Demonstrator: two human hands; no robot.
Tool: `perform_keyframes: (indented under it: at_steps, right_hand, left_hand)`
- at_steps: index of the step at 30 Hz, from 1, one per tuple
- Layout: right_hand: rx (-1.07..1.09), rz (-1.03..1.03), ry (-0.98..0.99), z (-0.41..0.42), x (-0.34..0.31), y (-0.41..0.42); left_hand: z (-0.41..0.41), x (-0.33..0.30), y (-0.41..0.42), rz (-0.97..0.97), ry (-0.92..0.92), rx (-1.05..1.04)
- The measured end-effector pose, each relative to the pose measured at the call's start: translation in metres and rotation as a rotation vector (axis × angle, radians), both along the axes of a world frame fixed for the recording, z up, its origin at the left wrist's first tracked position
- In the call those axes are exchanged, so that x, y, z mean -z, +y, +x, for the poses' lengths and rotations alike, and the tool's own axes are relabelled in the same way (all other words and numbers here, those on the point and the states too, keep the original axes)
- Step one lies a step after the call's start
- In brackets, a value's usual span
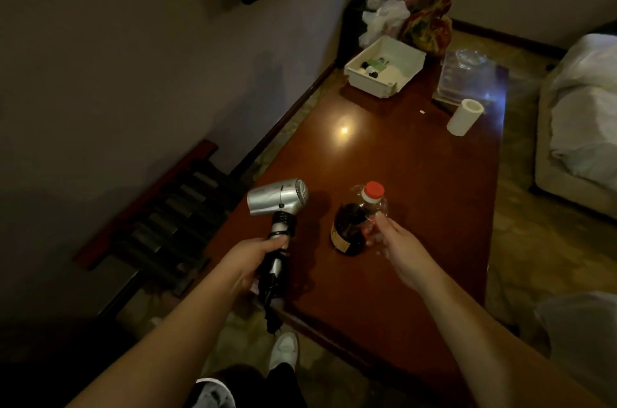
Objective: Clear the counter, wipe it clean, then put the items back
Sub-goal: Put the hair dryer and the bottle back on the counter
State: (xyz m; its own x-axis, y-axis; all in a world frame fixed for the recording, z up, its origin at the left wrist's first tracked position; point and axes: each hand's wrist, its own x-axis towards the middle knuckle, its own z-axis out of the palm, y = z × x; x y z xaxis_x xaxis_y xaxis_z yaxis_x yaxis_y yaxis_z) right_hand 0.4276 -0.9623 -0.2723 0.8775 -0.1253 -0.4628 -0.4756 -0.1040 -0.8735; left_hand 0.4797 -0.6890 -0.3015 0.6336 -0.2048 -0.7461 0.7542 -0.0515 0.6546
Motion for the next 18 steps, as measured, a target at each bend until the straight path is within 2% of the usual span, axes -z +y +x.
perform_keyframes:
  at_steps: [9,18]
  right_hand:
    - [-0.213,-0.062,-0.034,-0.088,-0.014,0.044]
    - [-0.390,0.150,-0.053,-0.155,-0.079,0.139]
  left_hand:
    - [-0.146,-0.043,0.051,-0.111,-0.128,-0.290]
    - [-0.245,-0.092,0.129,-0.088,-0.238,-0.526]
